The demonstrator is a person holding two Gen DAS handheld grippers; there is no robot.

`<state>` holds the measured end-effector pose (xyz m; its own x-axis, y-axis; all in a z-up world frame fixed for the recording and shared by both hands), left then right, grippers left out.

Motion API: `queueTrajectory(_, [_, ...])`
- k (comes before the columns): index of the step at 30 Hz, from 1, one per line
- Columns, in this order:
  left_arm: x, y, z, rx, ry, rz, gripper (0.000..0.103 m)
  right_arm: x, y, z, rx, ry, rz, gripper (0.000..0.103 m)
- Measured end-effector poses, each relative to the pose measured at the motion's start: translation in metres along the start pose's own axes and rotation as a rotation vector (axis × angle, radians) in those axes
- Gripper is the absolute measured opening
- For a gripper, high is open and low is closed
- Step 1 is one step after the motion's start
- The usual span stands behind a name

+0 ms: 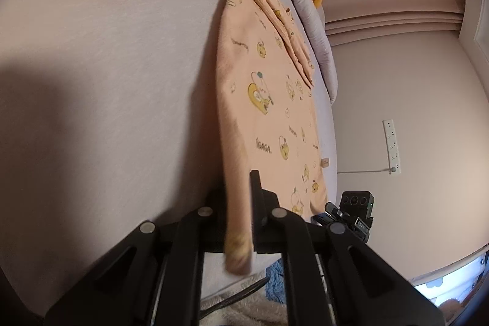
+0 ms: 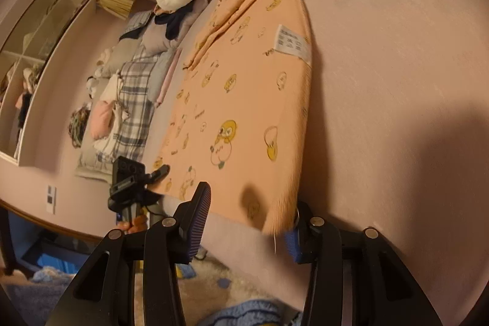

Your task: Fold small clothes

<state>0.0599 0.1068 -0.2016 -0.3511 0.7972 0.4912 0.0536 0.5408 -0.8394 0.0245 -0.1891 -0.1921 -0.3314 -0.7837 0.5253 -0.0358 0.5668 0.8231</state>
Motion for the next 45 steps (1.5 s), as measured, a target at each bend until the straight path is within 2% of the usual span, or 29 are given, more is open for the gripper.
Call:
queueTrajectory(4, [0.007, 0.006, 0.000, 0.026, -0.035, -0.024, 0.004, 0.000, 0.000, -0.003, -0.023, -0.012, -0.007, 0.041])
queueTrajectory(5, [0.008, 0.006, -0.001, 0.031, -0.042, -0.028, 0.004, -0.002, -0.001, -0.005, -0.025, -0.022, 0.004, 0.037])
queueTrajectory(8, [0.007, 0.004, -0.001, 0.023, -0.054, -0.068, 0.003, -0.008, -0.005, -0.007, -0.020, -0.041, 0.074, 0.006])
queueTrajectory(10, [0.008, -0.002, -0.003, 0.027, -0.069, -0.054, 0.003, -0.008, -0.006, -0.008, -0.034, -0.058, 0.055, 0.006])
queueTrajectory(12, [0.012, -0.014, -0.008, 0.015, -0.097, -0.009, 0.003, -0.002, 0.002, -0.008, -0.002, -0.080, 0.045, 0.006])
queueTrajectory(19, [0.012, -0.053, -0.025, -0.032, -0.132, 0.183, 0.003, 0.016, 0.043, -0.028, 0.090, -0.192, -0.118, 0.006])
queueTrajectory(23, [0.005, -0.070, -0.041, -0.056, -0.140, 0.192, 0.003, 0.013, 0.059, -0.045, 0.124, -0.220, -0.162, 0.006])
queueTrajectory(33, [-0.003, -0.102, -0.098, -0.124, -0.189, 0.206, 0.003, 0.009, 0.093, -0.090, 0.216, -0.274, -0.198, 0.006])
queueTrajectory(40, [-0.014, -0.118, -0.136, -0.173, -0.209, 0.217, 0.003, 0.008, 0.108, -0.128, 0.253, -0.320, -0.195, 0.006])
queueTrajectory(45, [-0.024, -0.122, -0.168, -0.191, -0.231, 0.207, 0.003, 0.006, 0.106, -0.158, 0.241, -0.362, -0.175, 0.006])
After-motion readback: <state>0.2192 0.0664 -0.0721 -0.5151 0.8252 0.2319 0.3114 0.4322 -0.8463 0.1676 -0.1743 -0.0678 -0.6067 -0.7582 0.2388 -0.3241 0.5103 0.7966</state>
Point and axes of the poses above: each gripper's, at about its wrist camera, not at the fingertips, and x roughly against the way its jaws point, y to its left, z to its underside, the point moved 8 cm from there along -x, roughly the way its jaws point, and after that the axes turned 6 degrees about -x, right-handed, at the moved point
